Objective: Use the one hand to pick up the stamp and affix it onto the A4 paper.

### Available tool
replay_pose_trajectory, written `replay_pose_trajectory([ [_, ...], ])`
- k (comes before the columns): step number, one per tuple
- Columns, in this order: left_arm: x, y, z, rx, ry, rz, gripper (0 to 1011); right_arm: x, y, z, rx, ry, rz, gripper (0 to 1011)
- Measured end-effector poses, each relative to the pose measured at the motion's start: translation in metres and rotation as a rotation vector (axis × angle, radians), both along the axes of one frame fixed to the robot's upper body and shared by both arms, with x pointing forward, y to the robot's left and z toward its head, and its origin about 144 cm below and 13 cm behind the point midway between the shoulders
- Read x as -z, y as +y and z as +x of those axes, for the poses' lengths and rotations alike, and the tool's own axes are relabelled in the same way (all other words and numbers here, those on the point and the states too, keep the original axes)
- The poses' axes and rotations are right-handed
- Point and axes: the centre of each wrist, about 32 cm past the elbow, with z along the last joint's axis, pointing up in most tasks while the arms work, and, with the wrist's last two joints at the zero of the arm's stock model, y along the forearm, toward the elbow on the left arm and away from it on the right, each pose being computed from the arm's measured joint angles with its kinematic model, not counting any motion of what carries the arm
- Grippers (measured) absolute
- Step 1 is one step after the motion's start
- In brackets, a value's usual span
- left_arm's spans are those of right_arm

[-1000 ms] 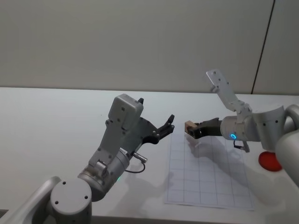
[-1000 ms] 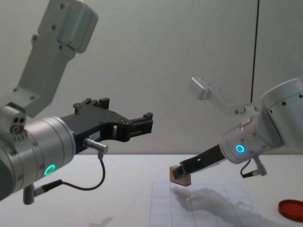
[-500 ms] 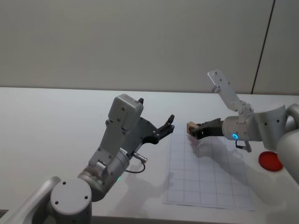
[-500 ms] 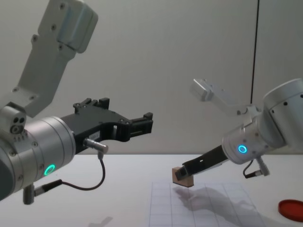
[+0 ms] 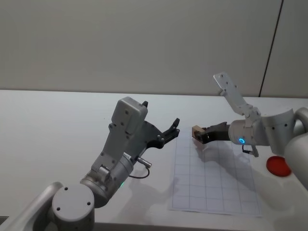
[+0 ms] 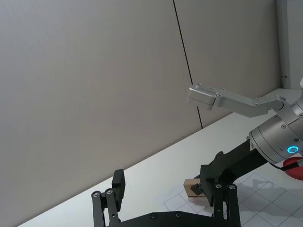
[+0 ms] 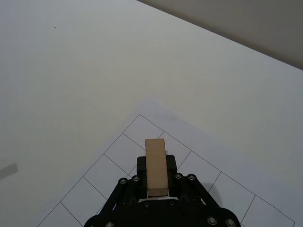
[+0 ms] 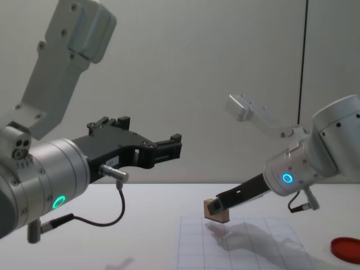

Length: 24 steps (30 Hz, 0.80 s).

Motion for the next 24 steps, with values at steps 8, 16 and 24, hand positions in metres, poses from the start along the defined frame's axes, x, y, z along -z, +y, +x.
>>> replay_pose_trajectory([
  [8,0.0000,0.0000,0.0000,0.000,0.000,0.000,1002,0.0007,-0.0003,0.0003,0.000,-0.001,0.004,216],
  [16,0.0000,0.0000,0.0000,0.000,0.000,0.000,1002,0.0011,-0.0008,0.0005,0.000,-0.003,0.006,217],
  [24,0.0000,0.0000,0.0000,0.000,0.000,0.000,1002,0.0015,-0.0008,0.0010,-0.002,-0.005,0.006,216],
])
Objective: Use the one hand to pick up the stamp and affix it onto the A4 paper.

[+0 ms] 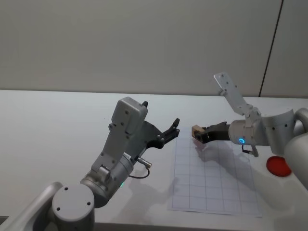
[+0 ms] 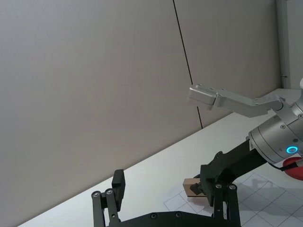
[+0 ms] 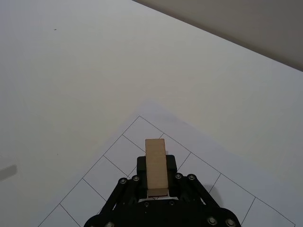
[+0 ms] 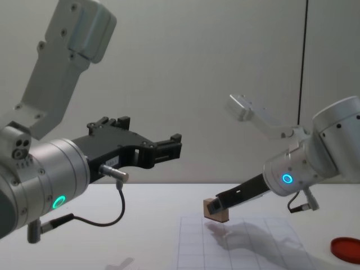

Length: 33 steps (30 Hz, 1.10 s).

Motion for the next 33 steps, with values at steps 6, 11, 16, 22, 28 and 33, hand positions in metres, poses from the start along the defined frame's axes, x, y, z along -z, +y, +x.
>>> replay_pose_trajectory([
  [6,0.0000,0.0000,0.0000,0.000,0.000,0.000,1002,0.0001,0.0002,0.0004,-0.001,-0.002,0.000,216],
  [11,0.0000,0.0000,0.0000,0.000,0.000,0.000,1002,0.0005,0.0000,0.0006,-0.001,-0.003,-0.001,216],
  [16,0.0000,0.0000,0.0000,0.000,0.000,0.000,1002,0.0011,-0.0001,0.0005,-0.003,-0.008,-0.005,216],
  [22,0.0000,0.0000,0.0000,0.000,0.000,0.000,1002,0.0006,-0.0001,0.0005,-0.011,-0.028,-0.012,217],
  [28,0.0000,0.0000,0.0000,0.000,0.000,0.000,1002,-0.0016,0.0000,-0.0005,-0.022,-0.057,-0.015,216],
  [33,0.0000,0.0000,0.0000,0.000,0.000,0.000,1002,-0.0052,-0.0015,-0.0040,-0.034,-0.086,-0.016,217],
])
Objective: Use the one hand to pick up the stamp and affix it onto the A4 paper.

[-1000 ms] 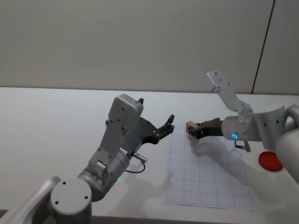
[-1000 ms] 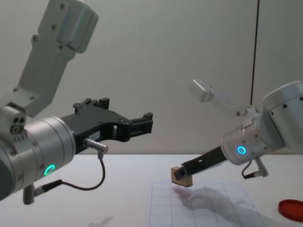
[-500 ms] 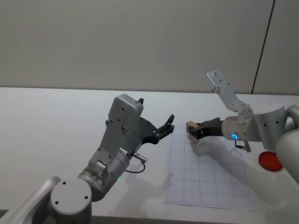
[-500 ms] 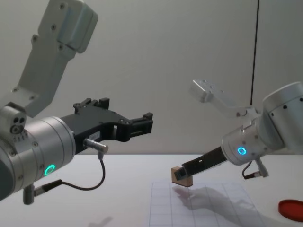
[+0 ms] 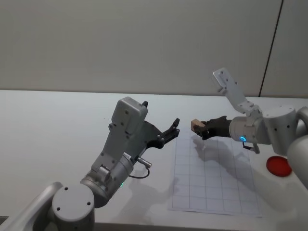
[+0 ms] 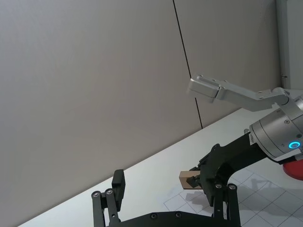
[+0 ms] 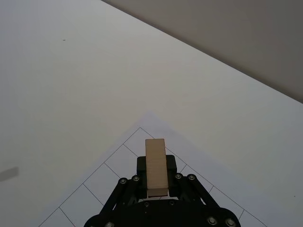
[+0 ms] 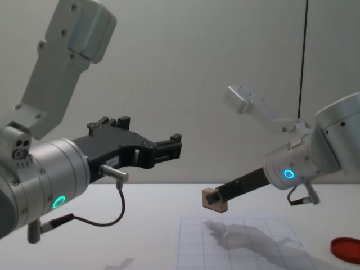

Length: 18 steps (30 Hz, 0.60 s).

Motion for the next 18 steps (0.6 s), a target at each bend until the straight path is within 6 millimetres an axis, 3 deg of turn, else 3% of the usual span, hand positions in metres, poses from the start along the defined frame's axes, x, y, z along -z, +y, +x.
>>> replay_pose_trajectory([
  [18,0.000,0.000,0.000,0.000,0.000,0.000,1002,-0.008,0.002,-0.014,-0.029,-0.041,0.019,216],
])
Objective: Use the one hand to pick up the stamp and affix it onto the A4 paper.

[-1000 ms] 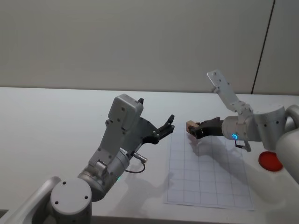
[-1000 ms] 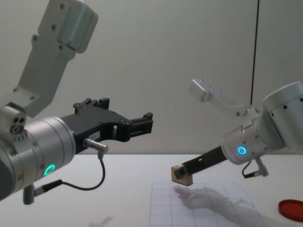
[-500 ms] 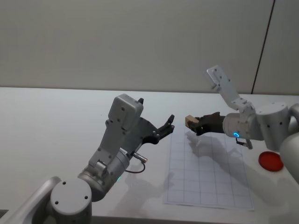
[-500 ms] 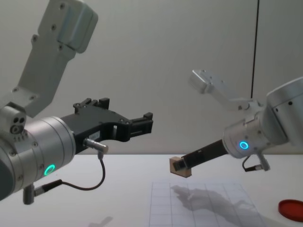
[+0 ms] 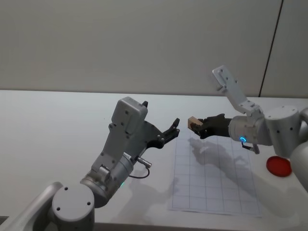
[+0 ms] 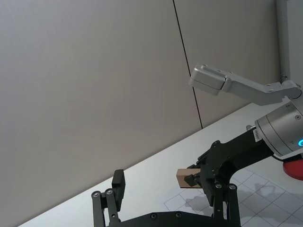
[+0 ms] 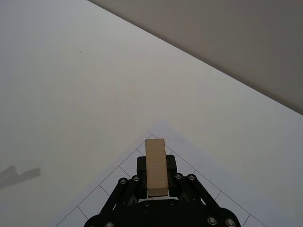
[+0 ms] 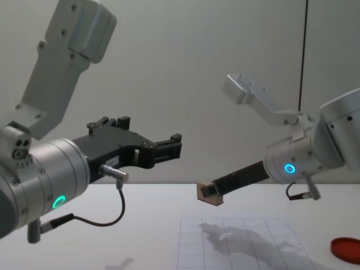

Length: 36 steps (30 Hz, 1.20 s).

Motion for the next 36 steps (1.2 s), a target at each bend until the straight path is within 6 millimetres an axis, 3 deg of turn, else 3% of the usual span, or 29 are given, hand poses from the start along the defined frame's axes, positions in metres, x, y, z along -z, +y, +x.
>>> replay_pose_trajectory([
  [21,0.000,0.000,0.000,0.000,0.000,0.000,1002,-0.013,0.013,0.011,-0.018,0.027,0.006,216],
  [36,0.000,0.000,0.000,0.000,0.000,0.000,1002,-0.003,0.026,0.014,-0.050,0.068,0.003,217],
])
